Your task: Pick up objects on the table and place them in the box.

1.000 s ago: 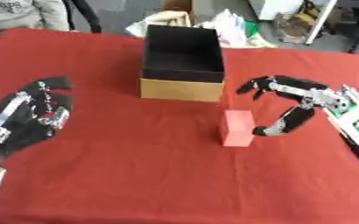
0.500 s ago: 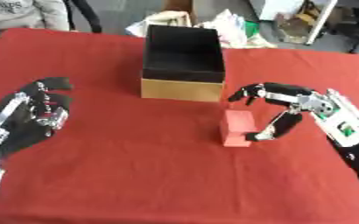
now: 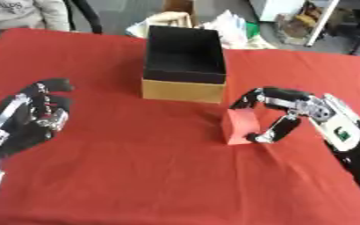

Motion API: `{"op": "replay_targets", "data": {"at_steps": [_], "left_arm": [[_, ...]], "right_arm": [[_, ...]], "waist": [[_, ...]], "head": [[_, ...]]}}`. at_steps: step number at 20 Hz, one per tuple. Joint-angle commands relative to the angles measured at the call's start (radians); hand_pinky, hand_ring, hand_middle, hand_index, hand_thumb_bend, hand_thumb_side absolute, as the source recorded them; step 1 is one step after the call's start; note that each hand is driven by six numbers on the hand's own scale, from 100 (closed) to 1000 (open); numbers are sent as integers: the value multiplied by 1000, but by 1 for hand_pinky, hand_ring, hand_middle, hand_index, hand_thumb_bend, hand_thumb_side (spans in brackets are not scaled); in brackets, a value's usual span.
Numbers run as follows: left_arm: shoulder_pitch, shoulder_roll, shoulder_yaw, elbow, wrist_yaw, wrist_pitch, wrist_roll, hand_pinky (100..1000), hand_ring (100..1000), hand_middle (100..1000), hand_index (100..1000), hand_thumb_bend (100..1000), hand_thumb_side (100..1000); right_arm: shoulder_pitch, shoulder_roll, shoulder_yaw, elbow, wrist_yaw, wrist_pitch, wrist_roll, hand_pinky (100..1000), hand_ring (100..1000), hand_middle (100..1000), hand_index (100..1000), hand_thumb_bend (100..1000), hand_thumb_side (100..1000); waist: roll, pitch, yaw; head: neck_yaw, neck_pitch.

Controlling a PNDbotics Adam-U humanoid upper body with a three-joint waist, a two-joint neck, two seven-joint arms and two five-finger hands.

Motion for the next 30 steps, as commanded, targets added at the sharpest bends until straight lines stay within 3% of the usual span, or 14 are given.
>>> {"op": "replay_targets", "data": {"at_steps": [1,7,8,9,19,28,29,30], "left_arm": [[-12,6,2,-12,0,-1,-3,710,759,783,876,100,295],[-12,9,2,-13,1,-1,-3,710,759,783,877,100,296],[-12,9,1,-13,2,-1,-4,710,759,783,877,100,296],[-11,9,1,-13,2,0,-4,710,759,783,877,100,296],[-28,6,-4,-16,13,0,-10,710,759,782,876,100,295],[-77,-9,-21,-27,24,-1,-27,710,760,782,875,100,290],[-82,-10,-23,-28,24,-1,-30,711,760,782,875,100,290],[-88,-12,-25,-29,24,-1,-32,711,760,782,875,100,289]], "right_arm": [[-19,-27,-13,-22,11,-6,-45,647,701,471,659,282,100],[-37,-74,-18,-100,-34,-2,-79,647,694,460,653,278,100],[-41,-82,-22,-112,-45,3,-82,648,694,463,653,100,100],[-46,-90,-30,-124,-55,9,-85,648,693,460,653,284,100],[-124,-120,-97,-138,-59,44,-144,654,691,472,666,304,100],[-224,-72,-153,-25,30,47,-221,651,687,478,679,298,100],[-234,-65,-158,-7,44,47,-230,652,688,478,680,259,100],[-245,-59,-164,11,59,48,-238,653,688,480,681,299,100]], "waist": [[4,-12,-1],[-1,-14,-2],[-2,-15,-2],[-3,-16,-1],[-5,-11,35],[-6,15,114],[-6,19,124],[-7,23,135]], "head": [[-1,-10],[1,-12],[2,-13],[2,-15],[-15,-40],[-59,-80],[-66,-86],[-73,-91]]}}
